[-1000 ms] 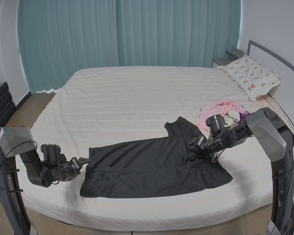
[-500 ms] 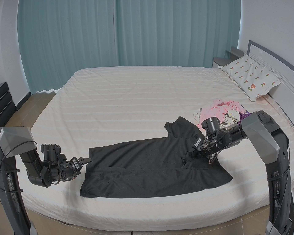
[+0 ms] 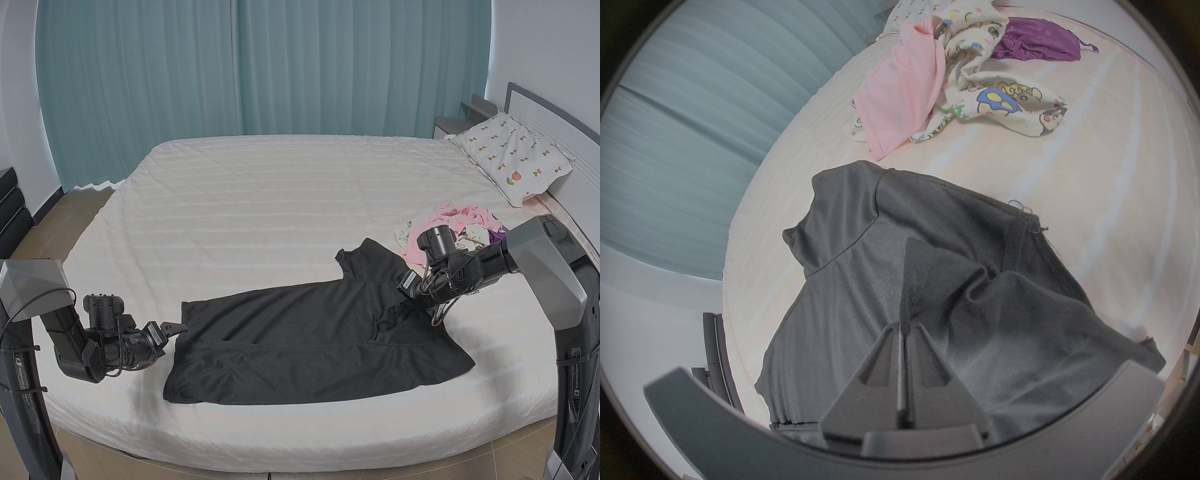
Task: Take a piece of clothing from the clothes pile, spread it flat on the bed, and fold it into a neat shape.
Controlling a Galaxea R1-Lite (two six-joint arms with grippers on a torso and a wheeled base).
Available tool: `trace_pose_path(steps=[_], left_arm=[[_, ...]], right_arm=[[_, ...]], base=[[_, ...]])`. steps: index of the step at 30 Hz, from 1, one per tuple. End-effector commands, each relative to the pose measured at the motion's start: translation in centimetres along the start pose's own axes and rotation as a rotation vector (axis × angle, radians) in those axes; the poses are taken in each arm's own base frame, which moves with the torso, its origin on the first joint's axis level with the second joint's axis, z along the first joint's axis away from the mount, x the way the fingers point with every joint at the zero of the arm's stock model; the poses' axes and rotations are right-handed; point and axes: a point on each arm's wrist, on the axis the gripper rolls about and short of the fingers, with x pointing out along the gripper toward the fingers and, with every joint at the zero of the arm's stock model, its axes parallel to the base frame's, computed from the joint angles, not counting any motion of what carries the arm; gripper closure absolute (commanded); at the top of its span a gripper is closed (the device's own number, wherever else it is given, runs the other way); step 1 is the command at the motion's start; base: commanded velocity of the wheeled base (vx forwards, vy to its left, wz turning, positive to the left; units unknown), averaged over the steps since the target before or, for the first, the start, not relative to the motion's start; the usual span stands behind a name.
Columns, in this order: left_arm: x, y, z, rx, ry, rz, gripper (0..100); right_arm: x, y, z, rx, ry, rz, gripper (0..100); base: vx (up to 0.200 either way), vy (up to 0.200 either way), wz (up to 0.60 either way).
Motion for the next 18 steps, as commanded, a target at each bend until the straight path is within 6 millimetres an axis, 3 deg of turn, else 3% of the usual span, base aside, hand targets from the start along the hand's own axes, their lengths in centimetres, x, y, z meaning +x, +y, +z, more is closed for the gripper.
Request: trace_pose_path(steps=[1,10,18], left_arm=[[0.0,0.0,0.0,-0.001,0.001,0.001,0],[0.0,0.0,0.0,-0.001,0.001,0.001,0],[0.0,0.0,0.0,0.001,0.001,0.001,0]], right_arm=[[-2.4,0.4,0.1,-0.004,-0.006,0.013,100],[-6.7,-0.3,-3.0,-0.043,0.014,-0.021,100],[-7.7,-3.1,-6.9,-0.086,0.002,-0.105,100]], base=[[0.000,0.000,0.00],[0.000,0.000,0.00],[0.000,0.000,0.00]])
